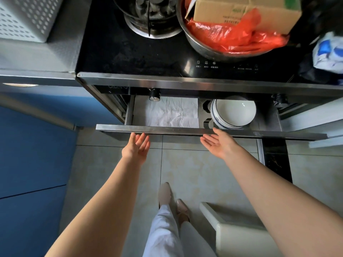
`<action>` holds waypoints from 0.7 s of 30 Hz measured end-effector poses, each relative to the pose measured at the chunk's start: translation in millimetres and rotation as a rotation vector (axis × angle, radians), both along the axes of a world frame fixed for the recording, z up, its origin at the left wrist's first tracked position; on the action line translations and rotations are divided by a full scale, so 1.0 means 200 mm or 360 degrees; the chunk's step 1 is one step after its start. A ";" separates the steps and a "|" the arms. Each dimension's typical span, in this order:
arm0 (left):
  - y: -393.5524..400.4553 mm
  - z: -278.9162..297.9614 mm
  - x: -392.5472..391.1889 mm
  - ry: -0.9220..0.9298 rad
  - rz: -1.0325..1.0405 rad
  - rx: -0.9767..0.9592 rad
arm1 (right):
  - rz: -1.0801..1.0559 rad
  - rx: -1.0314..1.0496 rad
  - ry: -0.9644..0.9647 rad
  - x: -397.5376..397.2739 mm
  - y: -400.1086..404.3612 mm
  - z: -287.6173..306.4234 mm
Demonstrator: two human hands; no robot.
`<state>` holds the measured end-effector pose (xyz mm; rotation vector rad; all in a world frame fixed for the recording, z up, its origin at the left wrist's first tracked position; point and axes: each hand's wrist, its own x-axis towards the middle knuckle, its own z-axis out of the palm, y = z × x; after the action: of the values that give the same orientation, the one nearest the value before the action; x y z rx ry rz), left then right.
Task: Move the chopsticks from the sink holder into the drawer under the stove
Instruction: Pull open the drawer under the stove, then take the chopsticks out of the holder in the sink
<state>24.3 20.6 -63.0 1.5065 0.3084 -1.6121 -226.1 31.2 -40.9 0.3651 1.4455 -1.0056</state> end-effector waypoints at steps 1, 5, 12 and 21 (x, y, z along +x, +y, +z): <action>0.03 0.04 0.00 0.0002 -0.0015 -0.0014 | 0.0020 -0.0011 0.0002 0.00 0.02 0.05; 0.19 0.28 -0.01 -0.0100 -0.0151 -0.0097 | 0.0170 -0.0070 -0.0005 0.05 0.12 0.29; 0.58 0.71 -0.06 -0.0499 -0.0341 -0.0331 | 0.0603 -0.0388 -0.0105 0.22 0.36 0.70; 1.07 1.01 0.13 -0.0946 -0.0179 -0.0444 | 0.1408 -0.0596 0.0394 0.60 0.73 0.98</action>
<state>51.0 235.1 138.7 1.7154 -0.3233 -1.1557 -105.5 176.5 155.8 -0.6518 1.3793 -0.5657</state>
